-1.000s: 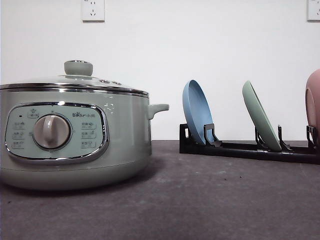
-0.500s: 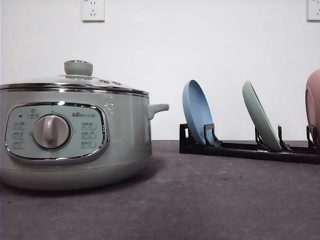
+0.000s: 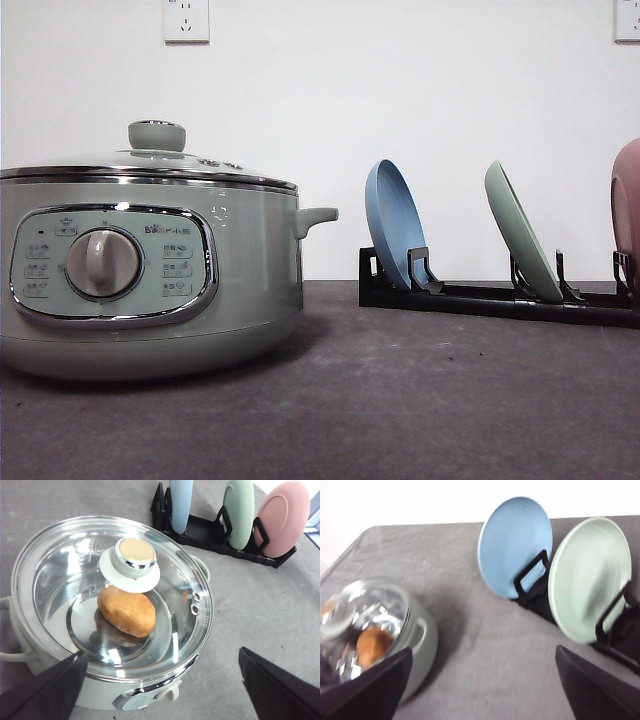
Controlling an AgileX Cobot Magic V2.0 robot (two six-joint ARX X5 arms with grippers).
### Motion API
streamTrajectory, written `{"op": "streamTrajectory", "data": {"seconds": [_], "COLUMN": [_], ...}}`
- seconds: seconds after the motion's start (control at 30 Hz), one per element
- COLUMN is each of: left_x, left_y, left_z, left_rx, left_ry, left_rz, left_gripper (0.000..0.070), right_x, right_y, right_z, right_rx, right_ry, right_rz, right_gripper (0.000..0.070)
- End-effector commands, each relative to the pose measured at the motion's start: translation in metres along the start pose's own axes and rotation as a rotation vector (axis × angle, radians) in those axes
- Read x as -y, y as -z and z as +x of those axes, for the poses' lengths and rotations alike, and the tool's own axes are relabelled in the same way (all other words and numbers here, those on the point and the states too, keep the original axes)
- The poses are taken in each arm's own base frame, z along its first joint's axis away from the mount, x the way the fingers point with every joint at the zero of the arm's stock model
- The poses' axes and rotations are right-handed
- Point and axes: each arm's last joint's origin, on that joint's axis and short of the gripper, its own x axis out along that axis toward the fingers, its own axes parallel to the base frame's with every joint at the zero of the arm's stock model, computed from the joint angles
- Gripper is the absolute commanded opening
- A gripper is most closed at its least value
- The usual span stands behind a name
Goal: Transfer potato from steamer to green plate
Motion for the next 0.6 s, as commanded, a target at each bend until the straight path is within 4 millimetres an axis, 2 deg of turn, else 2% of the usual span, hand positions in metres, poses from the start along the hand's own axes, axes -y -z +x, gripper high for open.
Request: {"op": "streamTrajectory", "data": {"seconds": [0.0, 0.2, 0.3, 0.43, 0.57], "left_x": [0.002, 0.002, 0.002, 0.002, 0.002], "left_y": [-0.006, -0.006, -0.006, -0.006, -0.006], "left_z": [-0.003, -0.003, -0.003, -0.003, -0.003], "left_rx": [0.02, 0.02, 0.02, 0.02, 0.02], "left_ry": [0.008, 0.008, 0.008, 0.008, 0.008], "left_rz": [0.022, 0.022, 0.022, 0.022, 0.022], "left_gripper": [0.062, 0.062, 0.062, 0.062, 0.062], "right_x": [0.002, 0.019, 0.029, 0.044, 0.059], "right_y": [-0.017, -0.056, -0.068, -0.076, -0.075], "right_z": [0.01, 0.057, 0.082, 0.116, 0.148], "right_rx": [0.007, -0.023, -0.046, -0.082, -0.104], "right_ry": [0.002, 0.024, 0.033, 0.04, 0.049], "right_rz": [0.014, 0.034, 0.045, 0.065, 0.076], "right_gripper": [0.0575, 0.0563, 0.0556, 0.0556, 0.0546]}}
